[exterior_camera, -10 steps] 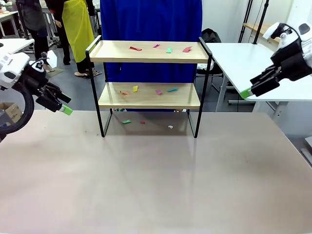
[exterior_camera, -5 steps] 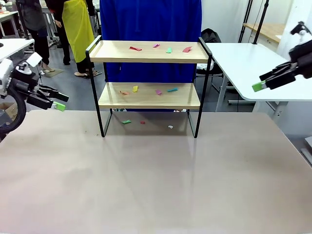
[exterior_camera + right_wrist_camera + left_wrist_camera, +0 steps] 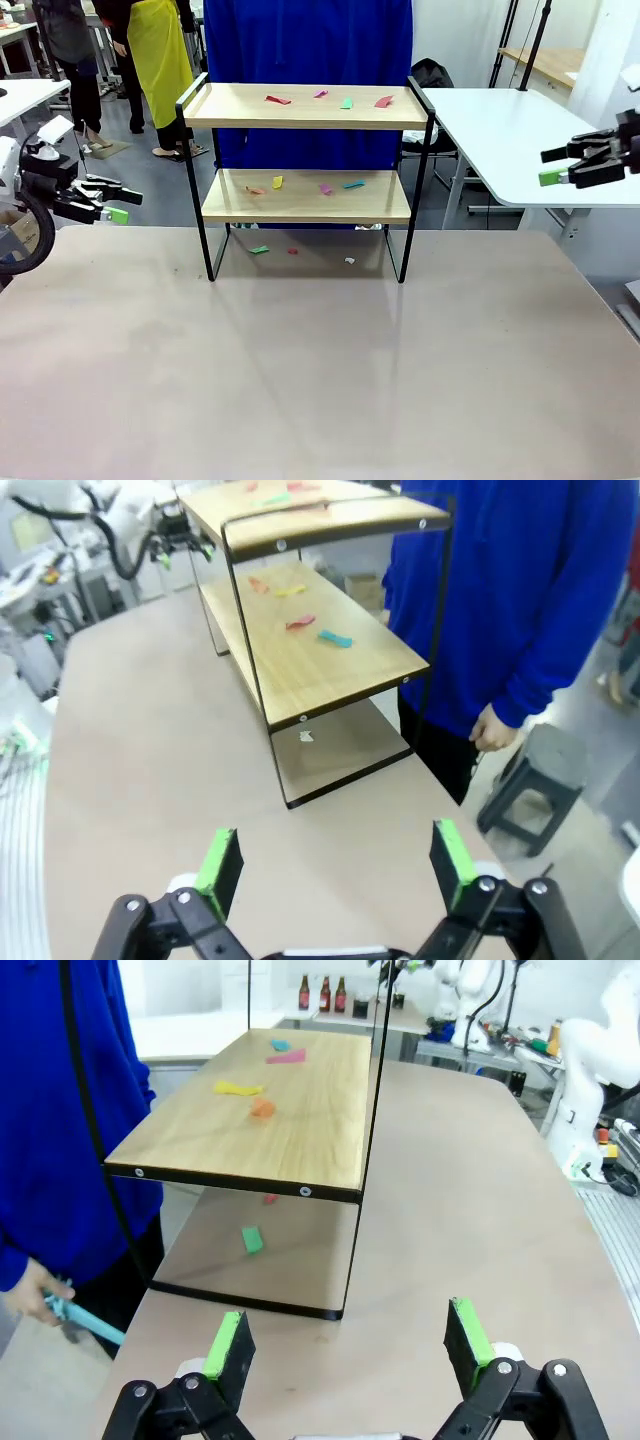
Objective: Clean the shelf.
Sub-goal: Pick up the Duster handed by the human.
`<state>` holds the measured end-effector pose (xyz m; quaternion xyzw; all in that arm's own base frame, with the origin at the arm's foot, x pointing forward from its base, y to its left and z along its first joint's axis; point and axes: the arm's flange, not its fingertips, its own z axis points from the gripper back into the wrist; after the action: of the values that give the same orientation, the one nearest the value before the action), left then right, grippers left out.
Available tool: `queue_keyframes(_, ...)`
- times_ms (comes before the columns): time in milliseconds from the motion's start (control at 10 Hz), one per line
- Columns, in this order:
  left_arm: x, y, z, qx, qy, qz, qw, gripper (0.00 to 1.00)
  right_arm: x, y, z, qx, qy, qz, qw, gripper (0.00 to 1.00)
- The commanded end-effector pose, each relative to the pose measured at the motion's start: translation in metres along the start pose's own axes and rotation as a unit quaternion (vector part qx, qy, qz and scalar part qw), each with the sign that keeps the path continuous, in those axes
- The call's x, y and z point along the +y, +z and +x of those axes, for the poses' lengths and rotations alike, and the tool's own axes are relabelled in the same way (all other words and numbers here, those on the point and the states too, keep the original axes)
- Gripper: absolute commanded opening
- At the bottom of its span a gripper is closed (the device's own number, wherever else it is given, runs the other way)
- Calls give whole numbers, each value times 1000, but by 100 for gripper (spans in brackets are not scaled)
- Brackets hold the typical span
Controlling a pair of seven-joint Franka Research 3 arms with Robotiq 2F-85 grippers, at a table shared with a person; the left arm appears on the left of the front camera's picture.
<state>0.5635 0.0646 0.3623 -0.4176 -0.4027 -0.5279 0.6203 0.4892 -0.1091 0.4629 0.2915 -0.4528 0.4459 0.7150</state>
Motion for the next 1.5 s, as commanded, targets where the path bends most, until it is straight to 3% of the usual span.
queue_keyframes(0,9,5,-6,-42,-11,-16,999,100,-27,-4,-13,-2,53,1,999,100)
queue_keyframes(100,8,5,-7,-49,1,-27,998,100,-26,-4,-14,-1,37,-1,999,100)
queue_keyframes(200,4,0,-7,-13,1,-10,1000,100,-13,-3,-16,-2,18,6,1000,100)
queue_keyframes(500,7,1,-13,-22,5,-17,1000,100,-23,-5,-25,6,24,8,1000,100)
queue_keyframes(700,16,2,-29,-105,-4,-24,994,100,-51,-21,-63,-38,23,23,999,100)
queue_keyframes(900,18,6,-36,-151,-24,-23,988,100,-55,-25,-83,-77,40,19,996,100)
queue_keyframes(1400,27,17,-42,-197,-115,28,973,100,-62,-27,-97,-121,43,27,991,100)
